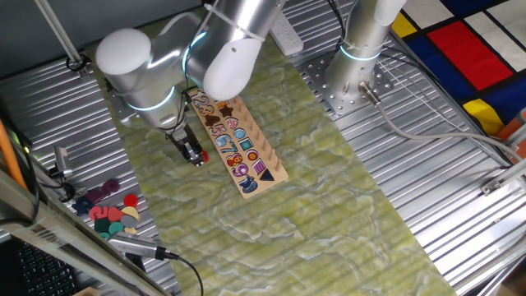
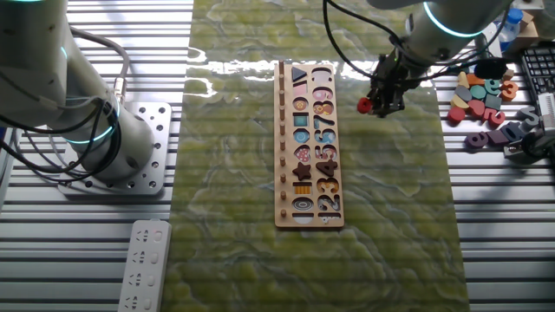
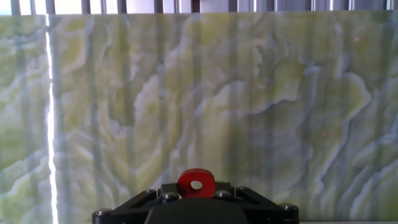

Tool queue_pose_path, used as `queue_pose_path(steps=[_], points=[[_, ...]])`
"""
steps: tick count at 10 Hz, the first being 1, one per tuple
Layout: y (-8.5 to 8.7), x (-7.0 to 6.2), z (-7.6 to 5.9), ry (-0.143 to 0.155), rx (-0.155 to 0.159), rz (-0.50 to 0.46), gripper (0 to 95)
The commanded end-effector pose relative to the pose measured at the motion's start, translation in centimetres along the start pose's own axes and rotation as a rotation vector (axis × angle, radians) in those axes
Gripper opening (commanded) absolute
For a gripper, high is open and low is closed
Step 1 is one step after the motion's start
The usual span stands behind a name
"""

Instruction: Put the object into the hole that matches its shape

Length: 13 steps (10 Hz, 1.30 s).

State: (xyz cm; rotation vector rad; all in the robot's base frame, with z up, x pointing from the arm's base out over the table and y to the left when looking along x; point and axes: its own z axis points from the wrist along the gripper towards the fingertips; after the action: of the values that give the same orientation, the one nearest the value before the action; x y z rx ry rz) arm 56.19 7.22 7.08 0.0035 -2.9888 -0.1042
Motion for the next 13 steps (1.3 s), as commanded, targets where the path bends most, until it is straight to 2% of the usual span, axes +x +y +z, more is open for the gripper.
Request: queue_pose_path(steps=[1,5,8,10,13], points=[[0.1,0.1,-0.1,-0.004,-0.001,-0.002,0.0],[0.7,3.0,-0.3,-0.029,0.001,-0.005,0.0],[1.4,5.5,1.1,-0.061,0.003,-0.009,0.0],[1.8,6.3,2.1,-0.072,0.004,-0.008,0.0],[2.1,6.9,2.9,-0.079,0.005,-0.006,0.0]])
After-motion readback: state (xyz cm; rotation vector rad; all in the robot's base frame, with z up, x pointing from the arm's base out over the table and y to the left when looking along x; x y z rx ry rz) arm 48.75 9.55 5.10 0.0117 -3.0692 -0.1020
